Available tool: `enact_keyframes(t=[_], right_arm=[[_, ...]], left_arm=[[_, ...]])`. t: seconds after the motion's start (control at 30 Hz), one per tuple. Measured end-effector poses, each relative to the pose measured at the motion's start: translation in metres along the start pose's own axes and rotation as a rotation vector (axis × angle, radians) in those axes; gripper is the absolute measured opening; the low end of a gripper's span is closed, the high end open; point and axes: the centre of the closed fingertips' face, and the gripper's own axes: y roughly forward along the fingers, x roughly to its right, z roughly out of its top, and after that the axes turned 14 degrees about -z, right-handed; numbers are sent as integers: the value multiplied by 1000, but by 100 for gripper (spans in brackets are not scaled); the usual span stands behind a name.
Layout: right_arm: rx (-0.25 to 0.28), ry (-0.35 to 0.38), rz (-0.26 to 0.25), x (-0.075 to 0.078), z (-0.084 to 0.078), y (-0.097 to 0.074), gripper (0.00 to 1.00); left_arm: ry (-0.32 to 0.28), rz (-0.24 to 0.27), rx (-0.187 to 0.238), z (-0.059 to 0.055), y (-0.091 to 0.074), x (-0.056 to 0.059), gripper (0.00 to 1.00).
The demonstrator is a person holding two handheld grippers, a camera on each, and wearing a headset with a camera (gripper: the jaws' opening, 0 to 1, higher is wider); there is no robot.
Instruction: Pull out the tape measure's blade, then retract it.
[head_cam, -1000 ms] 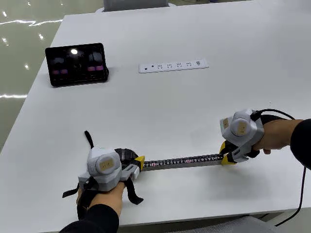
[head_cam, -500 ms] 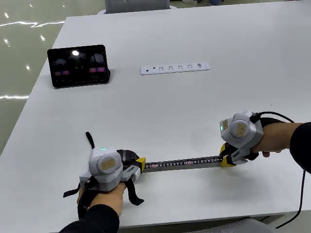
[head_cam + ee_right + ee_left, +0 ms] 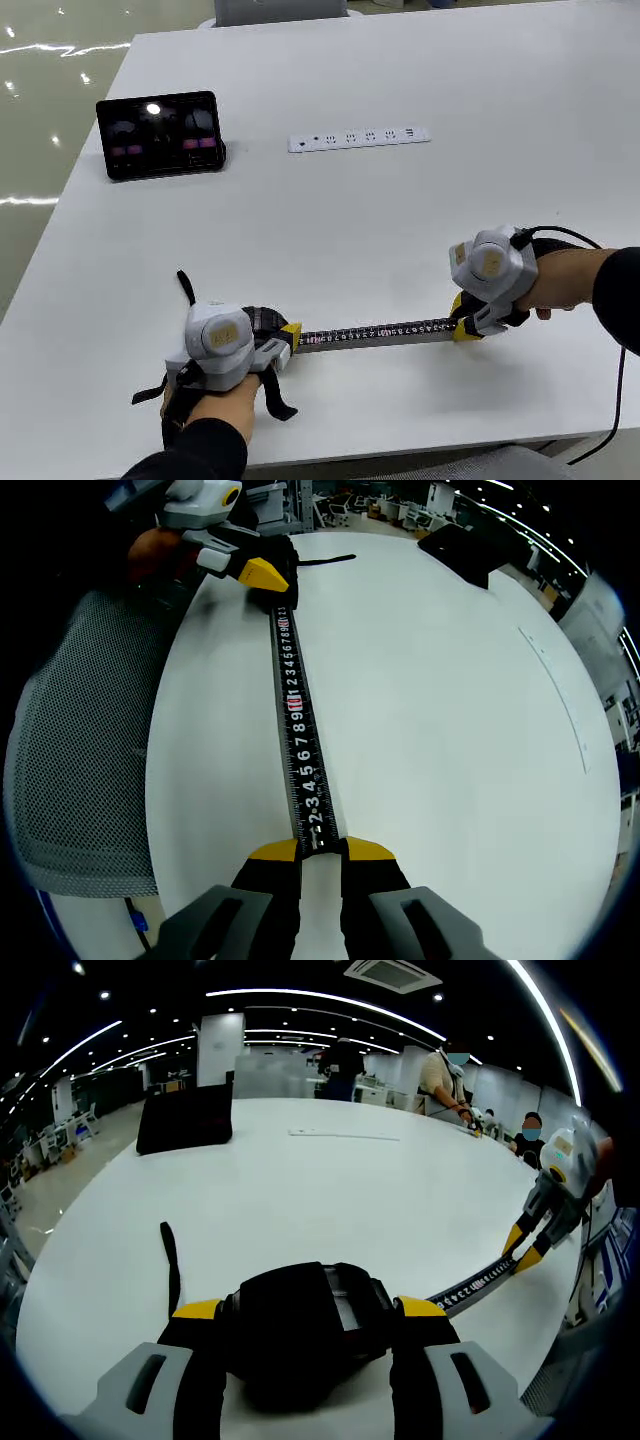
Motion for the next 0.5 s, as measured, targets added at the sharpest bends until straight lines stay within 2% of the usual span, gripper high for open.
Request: enact_keyframes(t=[0.5], right_arm=[[3, 7, -3, 0, 4, 2, 11]], left_arm=[[3, -6, -4, 1, 0, 1, 62]])
